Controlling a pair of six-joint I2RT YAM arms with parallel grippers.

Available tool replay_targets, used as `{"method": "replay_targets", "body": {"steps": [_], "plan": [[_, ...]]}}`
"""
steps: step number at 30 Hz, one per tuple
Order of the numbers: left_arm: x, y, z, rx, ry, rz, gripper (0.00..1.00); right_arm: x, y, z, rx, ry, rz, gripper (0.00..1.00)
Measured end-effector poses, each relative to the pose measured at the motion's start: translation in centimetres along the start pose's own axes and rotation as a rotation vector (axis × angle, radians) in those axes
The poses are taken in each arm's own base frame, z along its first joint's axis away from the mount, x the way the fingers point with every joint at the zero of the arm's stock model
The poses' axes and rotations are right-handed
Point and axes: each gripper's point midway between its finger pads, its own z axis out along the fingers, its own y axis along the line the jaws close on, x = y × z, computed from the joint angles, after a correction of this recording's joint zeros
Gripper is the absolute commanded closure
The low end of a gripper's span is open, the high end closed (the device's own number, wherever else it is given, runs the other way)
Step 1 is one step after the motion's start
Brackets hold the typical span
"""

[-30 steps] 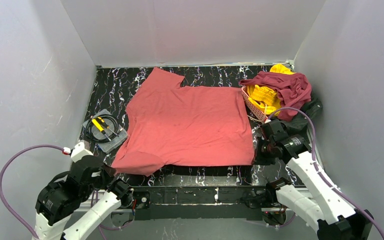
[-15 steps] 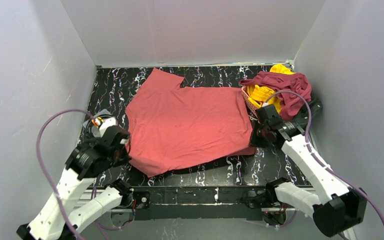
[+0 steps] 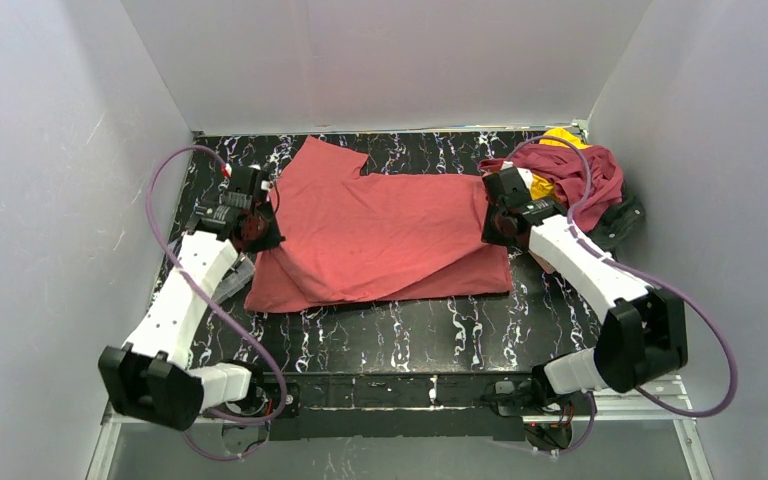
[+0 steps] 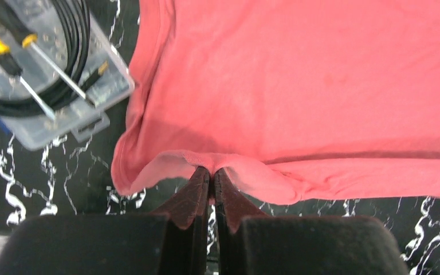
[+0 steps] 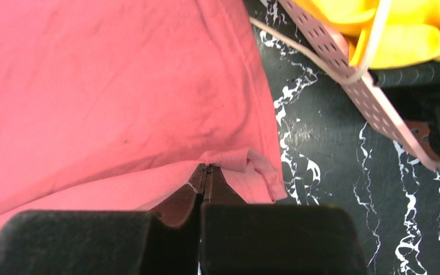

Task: Fold and stack the mixed laundry pile
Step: Fold the T-shirt at the center of the board.

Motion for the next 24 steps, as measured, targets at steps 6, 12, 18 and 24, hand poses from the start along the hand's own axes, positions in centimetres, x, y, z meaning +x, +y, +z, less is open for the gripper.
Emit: {"method": "replay_targets", "body": {"steps": [6,12,18,24], "plan": [[-3.4,0.4,3.5,-0.010,0.005,-0.031,1.00,-1.0,0.2,2.8,0.062,-0.001,-0.032,0.99],[-5.5,0.7,5.8,0.012,0.008,-0.059,1.00,-1.3,0.1,5.3,0.120,0.013,-0.055,0.99],[-8.4,-0.5,7.2,0.047,-0.026,-0.037,1.00,-1.1,-0.4,6.6,0.161,0.022,-0.068,0.99],[-10.1,-0.4,9.1,0.037,-0.030,-0.038,1.00,-1.5,-0.3,7.6,0.177,0.015,-0.070,0.99]]}}
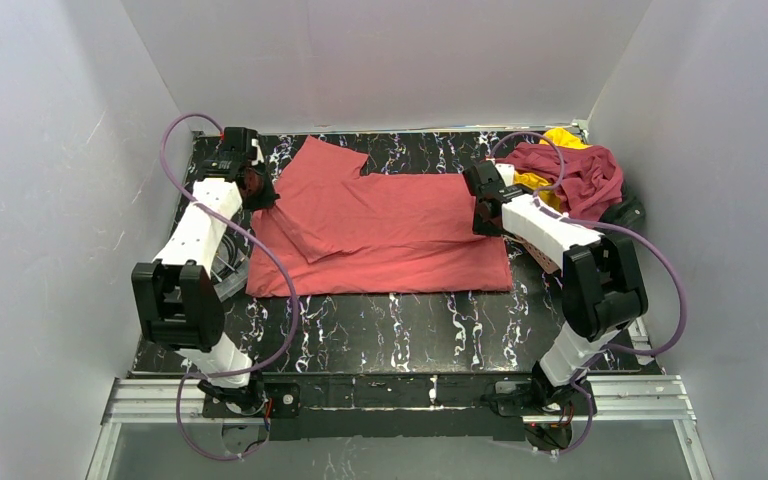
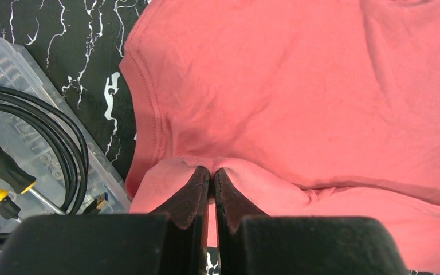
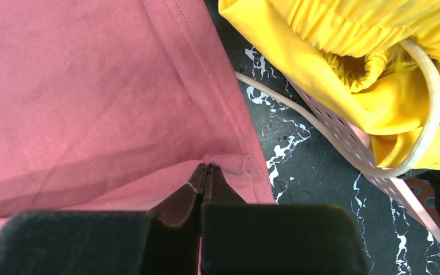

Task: Fold and stack the mixed laundry pile
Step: Fold the T-shirt at the center of the board.

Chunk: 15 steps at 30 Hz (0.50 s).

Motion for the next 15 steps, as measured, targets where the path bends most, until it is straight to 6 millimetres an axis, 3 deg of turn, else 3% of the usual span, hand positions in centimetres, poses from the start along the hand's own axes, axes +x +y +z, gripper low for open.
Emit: {"method": "replay_targets", "body": {"steps": [8,10,13,15], "plan": [[-0.3,0.7,2.1,-0.013,0.021,-0.032,1.00,-0.3,0.0,0.6,0.023,-0.004,-0.008,0.96],[-1.1,0.1,2.5,0.019,0.017,-0.028,0.81,-0.7,0.1,0.5,0.018,-0.011,-0.008,0.80],[-2.5,-1.1,3.0,0.069,0.007,-0.003,0.45,-1.9,0.7,0.0,-0.006,-0.034,-0.015,0.40],[-3.2,-1.7,3.4,0.093,0.003,0.004,0.32,-2.8,1.3,-0.5,-0.041,-0.047,-0.028,0.27]]}}
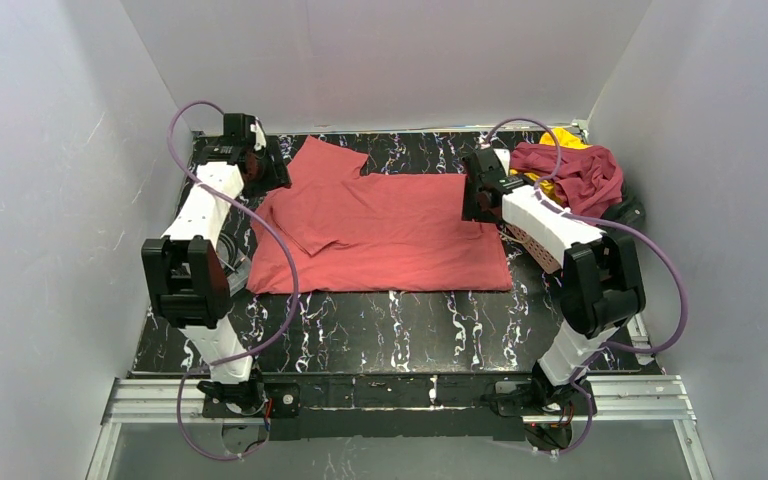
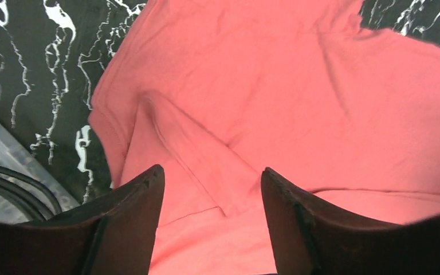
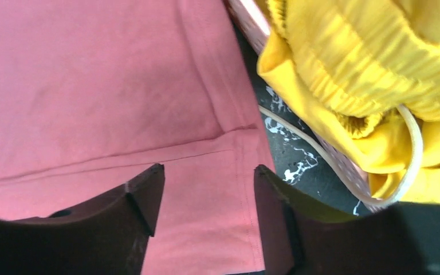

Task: Fold and stack the mixed laundry pile
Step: Fold the T-shirt at the center of the board.

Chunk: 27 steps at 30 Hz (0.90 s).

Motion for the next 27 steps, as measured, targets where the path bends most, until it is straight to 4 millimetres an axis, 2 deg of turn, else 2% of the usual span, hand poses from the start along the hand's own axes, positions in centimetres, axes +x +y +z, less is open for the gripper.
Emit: {"method": "replay_targets", "body": {"steps": [2,5,10,12,14,16,20,23,27], "plan": [[0.0,-0.4,0.1,0.019,0.003,0.001,0.28,-0.5,0.7,-0.4,-0.047,-0.009,-0.012,0.20],[0.3,-0.7,-0.4,0.043,-0.001,-0.012,0.26,-1.0,1.9,-1.8,-0.140,-0.019,-0.030,0.19],[4.0,-0.8,-3.3,0.088,0.014,-0.090,0.26,-1.1,3.6,-5.6,-0.337,-0.071,-0.018,0.20],[6.0,-0.9,-4.3,0.115,0.018,-0.132,0.26,-0.2,4.5,-6.7,-0.416,-0.075,-0.019,0.20],[8.4,-0.8,-4.8,0.137,0.034,-0.172,0.26,1.2,5.6,-6.9,-0.475,-0.059,-0.027,0.20],[10.8,-0.5,-4.6,0.141,0.068,-0.206,0.26,3.1,6.5,-6.5,-0.515,-0.023,-0.039,0.20],[14.1,-0.2,-3.2,0.148,0.142,-0.252,0.26,7.5,7.6,-5.1,-0.561,0.079,-0.050,0.19],[15.7,0.0,-2.4,0.144,0.174,-0.277,0.26,9.8,7.5,-4.2,-0.568,0.126,-0.039,0.18],[16.7,0.3,-1.6,0.136,0.188,-0.294,0.26,11.7,7.1,-3.3,-0.556,0.154,-0.022,0.18]]}}
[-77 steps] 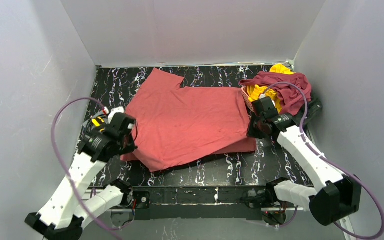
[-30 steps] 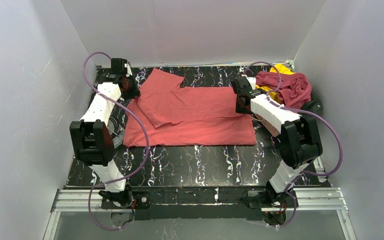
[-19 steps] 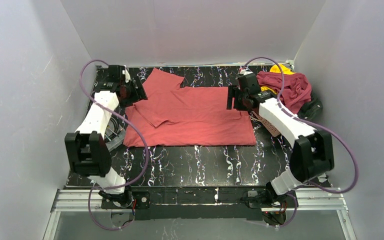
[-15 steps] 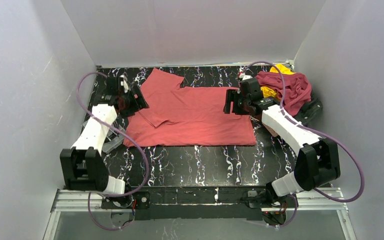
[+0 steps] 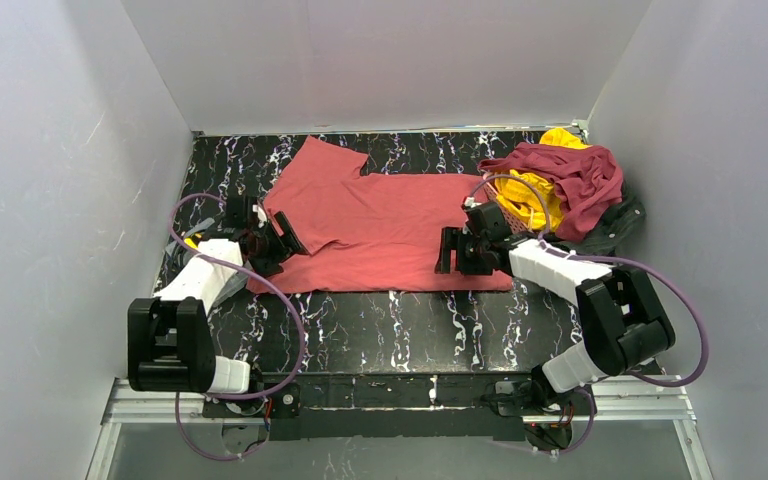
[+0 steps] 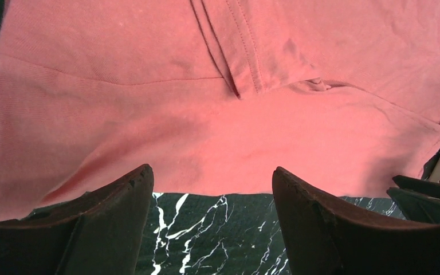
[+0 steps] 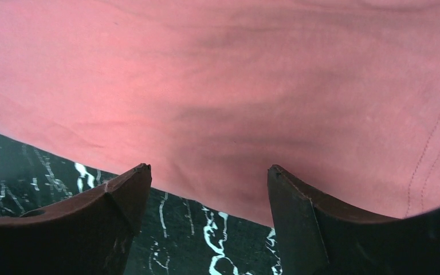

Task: Fold and stack the mixed laundry pile
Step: Fold the T-shirt at the center of the board.

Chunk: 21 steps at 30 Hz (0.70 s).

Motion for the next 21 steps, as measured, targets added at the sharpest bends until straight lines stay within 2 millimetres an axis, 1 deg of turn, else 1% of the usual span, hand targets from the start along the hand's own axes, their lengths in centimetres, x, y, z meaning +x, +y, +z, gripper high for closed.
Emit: {"method": "replay_targets", "body": {"steps": [4,6,9,15,21], "plan": [[0.3,0.4,0.8,-0.007,0.010,-0.010,0.26,1.8,-1.5,0.4,0.047,0.027,0.013,0.17],[0.3,0.6,1.2,-0.012,0.012,-0.011,0.26,1.7,-1.8,0.3,0.065,0.009,0.016,0.16],[0.6,1.0,1.5,-0.018,0.009,-0.014,0.26,2.2,-2.6,-0.1,0.092,-0.009,0.031,0.15],[2.3,2.4,1.7,-0.035,0.009,-0.036,0.26,3.4,-4.6,-1.6,0.137,-0.054,0.087,0.12],[3.6,3.6,1.9,-0.057,0.001,-0.059,0.26,5.4,-6.6,-3.8,0.178,-0.064,0.186,0.11]]}}
